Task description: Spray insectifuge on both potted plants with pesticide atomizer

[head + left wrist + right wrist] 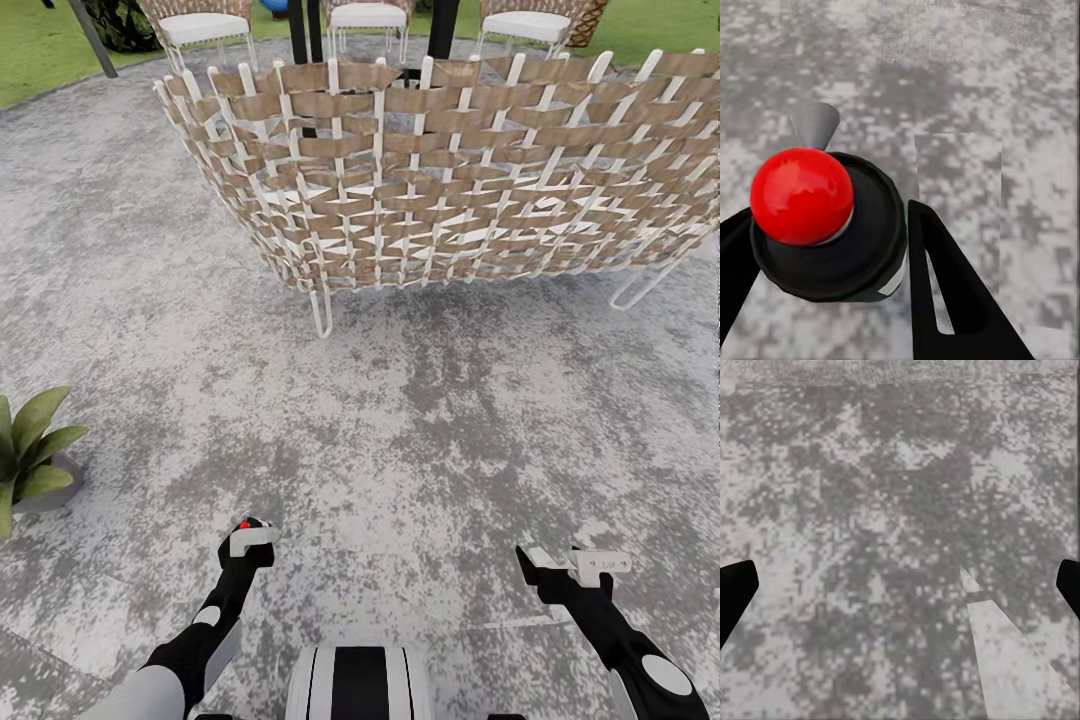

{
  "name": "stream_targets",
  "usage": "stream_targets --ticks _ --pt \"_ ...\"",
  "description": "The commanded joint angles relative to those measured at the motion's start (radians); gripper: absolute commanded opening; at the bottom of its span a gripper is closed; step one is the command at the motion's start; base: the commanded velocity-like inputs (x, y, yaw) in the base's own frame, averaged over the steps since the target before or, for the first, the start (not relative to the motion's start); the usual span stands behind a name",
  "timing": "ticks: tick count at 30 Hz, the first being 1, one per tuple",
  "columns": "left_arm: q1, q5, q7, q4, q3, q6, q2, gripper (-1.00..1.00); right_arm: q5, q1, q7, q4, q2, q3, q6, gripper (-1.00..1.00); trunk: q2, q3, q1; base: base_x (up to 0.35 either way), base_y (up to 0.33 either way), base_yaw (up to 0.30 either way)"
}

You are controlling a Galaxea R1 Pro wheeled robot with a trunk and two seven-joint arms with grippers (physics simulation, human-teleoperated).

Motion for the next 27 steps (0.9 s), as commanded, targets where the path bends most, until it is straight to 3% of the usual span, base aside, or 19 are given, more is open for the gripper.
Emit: stream_targets --ticks 1,20,27 --pt "0.000 0.006 0.000 0.001 -0.003 -0.003 0.000 -1.00 0.000 0.000 0.006 -0.001 0.000 -0.002 0.006 1.00 0.000 0.003 -0.001 0.000 0.000 0.000" --pt "0.000 0.006 -0.002 -0.004 -0.011 -0.003 -0.005 -1.00 0.000 0.000 0.006 -0.006 0.000 -0.003 0.004 1.00 0.004 0.077 -0.009 0.000 0.000 0.000" --pt "0.000 0.005 -0.007 -0.009 -0.014 -0.003 -0.007 -1.00 0.000 0.000 0.007 -0.009 -0.007 -0.008 0.003 1.00 0.006 0.114 -0.012 0.000 0.000 0.013"
